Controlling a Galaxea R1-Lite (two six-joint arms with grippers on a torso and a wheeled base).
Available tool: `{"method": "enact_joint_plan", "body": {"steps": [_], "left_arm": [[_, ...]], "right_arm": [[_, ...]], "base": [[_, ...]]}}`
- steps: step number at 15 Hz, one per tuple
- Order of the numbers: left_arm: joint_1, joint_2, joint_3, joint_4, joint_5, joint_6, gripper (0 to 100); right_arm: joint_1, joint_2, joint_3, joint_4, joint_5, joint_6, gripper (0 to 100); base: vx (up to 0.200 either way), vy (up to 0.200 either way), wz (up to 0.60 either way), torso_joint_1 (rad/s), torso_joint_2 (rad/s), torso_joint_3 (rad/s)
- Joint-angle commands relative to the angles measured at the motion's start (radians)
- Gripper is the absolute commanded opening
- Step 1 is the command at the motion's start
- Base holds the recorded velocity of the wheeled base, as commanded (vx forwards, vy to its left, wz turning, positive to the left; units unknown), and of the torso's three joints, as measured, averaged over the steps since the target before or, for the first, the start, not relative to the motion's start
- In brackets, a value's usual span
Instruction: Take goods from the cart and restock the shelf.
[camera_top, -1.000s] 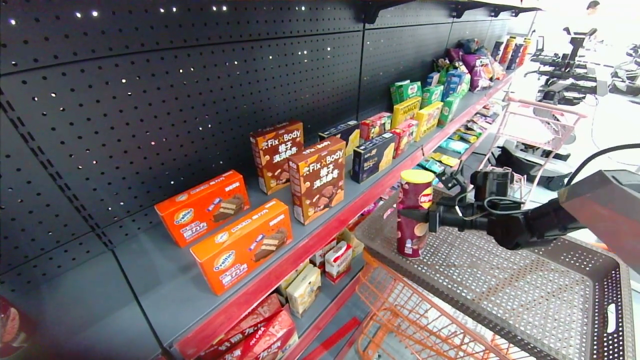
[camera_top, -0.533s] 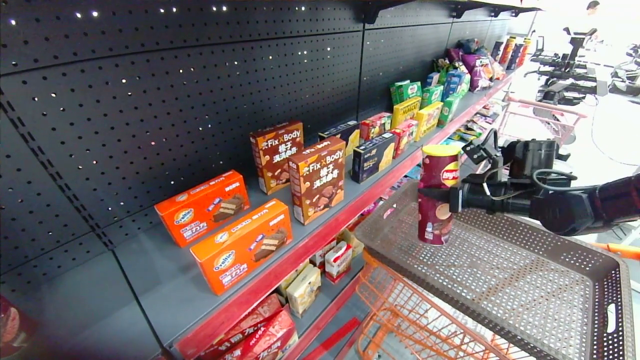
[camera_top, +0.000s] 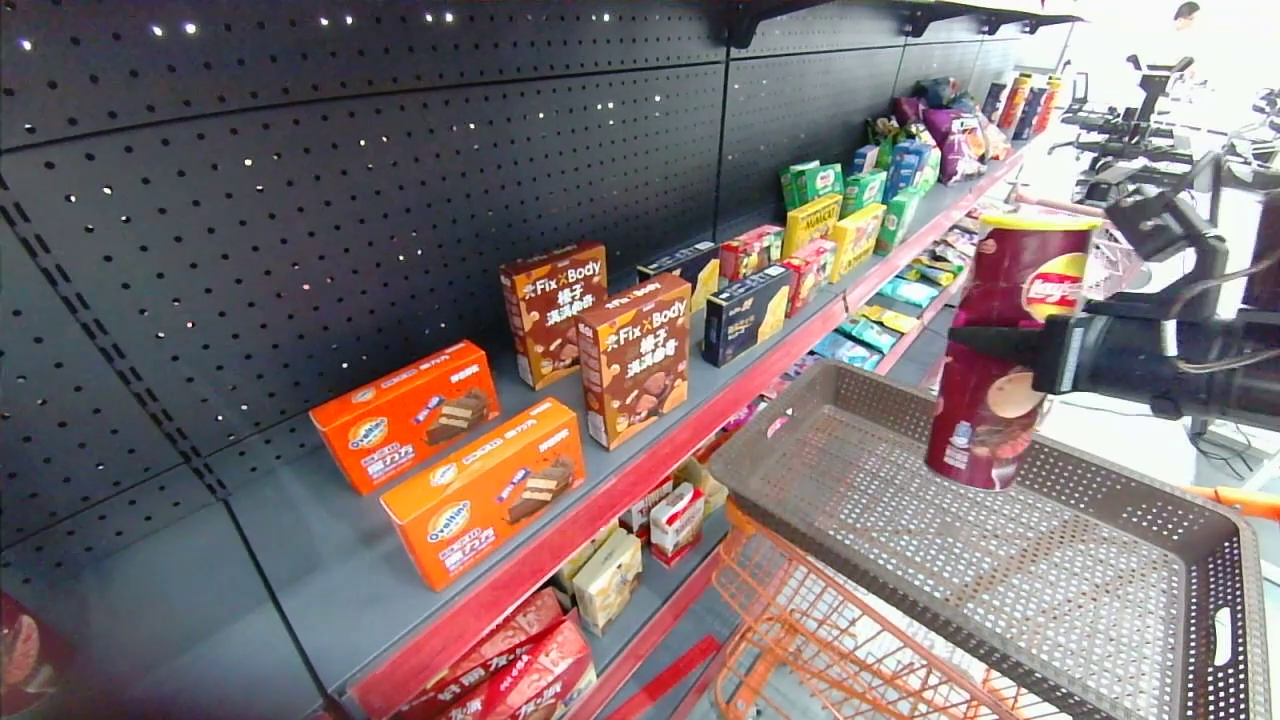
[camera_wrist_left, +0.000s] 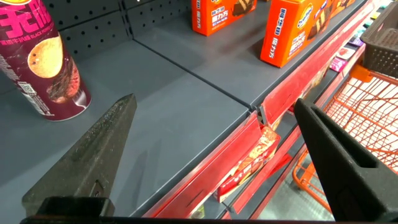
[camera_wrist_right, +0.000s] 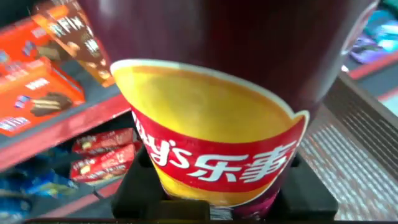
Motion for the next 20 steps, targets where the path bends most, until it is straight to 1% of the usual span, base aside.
{"method": "enact_joint_plan", "body": {"steps": [1,2,4,5,6,7,9,11,14,15,20], "left_arm": [[0.0,0.0,0.0,0.0,0.0,0.0,100],[0.0,0.0,0.0,0.0,0.0,0.0,100],[0.0,0.0,0.0,0.0,0.001,0.0,100],[0.0,0.0,0.0,0.0,0.0,0.0,100],[0.0,0.0,0.0,0.0,0.001,0.0,100],[0.0,0.0,0.0,0.0,0.001,0.0,100],[0.0,0.0,0.0,0.0,0.0,0.0,100],[0.0,0.0,0.0,0.0,0.0,0.0,100],[0.0,0.0,0.0,0.0,0.0,0.0,100],[0.0,0.0,0.0,0.0,0.0,0.0,100],[0.0,0.0,0.0,0.0,0.0,0.0,100]], "right_arm": [[-0.07,-0.232,0.113,0.035,-0.04,0.047,0],[-0.072,-0.264,0.145,0.037,-0.101,0.049,0],[-0.058,-0.329,0.229,0.035,-0.279,0.05,0],[-0.061,-0.341,0.242,0.035,-0.311,0.052,0],[-0.084,-0.378,0.26,0.038,-0.337,0.05,0],[-0.093,-0.393,0.265,0.04,-0.34,0.046,0],[-0.096,-0.433,0.312,0.04,-0.425,0.029,0],[-0.095,-0.442,0.358,0.041,-0.426,0.027,0],[-0.001,-0.48,0.369,0.041,-0.423,0.023,0],[0.035,-0.483,0.369,0.041,-0.425,0.023,0],[0.046,-0.505,0.386,0.041,-0.394,0.021,0]], "base": [[0.0,0.0,0.0,0.0,0.0,0.0],[0.0,0.0,0.0,0.0,0.0,0.0],[0.0,0.0,0.0,0.0,0.0,0.0],[0.0,0.0,0.0,0.0,0.0,0.0],[0.0,0.0,0.0,0.0,0.0,0.0],[0.0,0.0,0.0,0.0,0.0,0.0],[0.0,0.0,0.0,0.0,0.0,0.0],[0.0,0.0,0.0,0.0,0.0,0.0],[0.0,0.0,0.0,0.0,0.0,0.0],[0.0,0.0,0.6,-0.002,0.0,0.007],[0.0,0.0,0.6,0.001,0.0,0.005]]}}
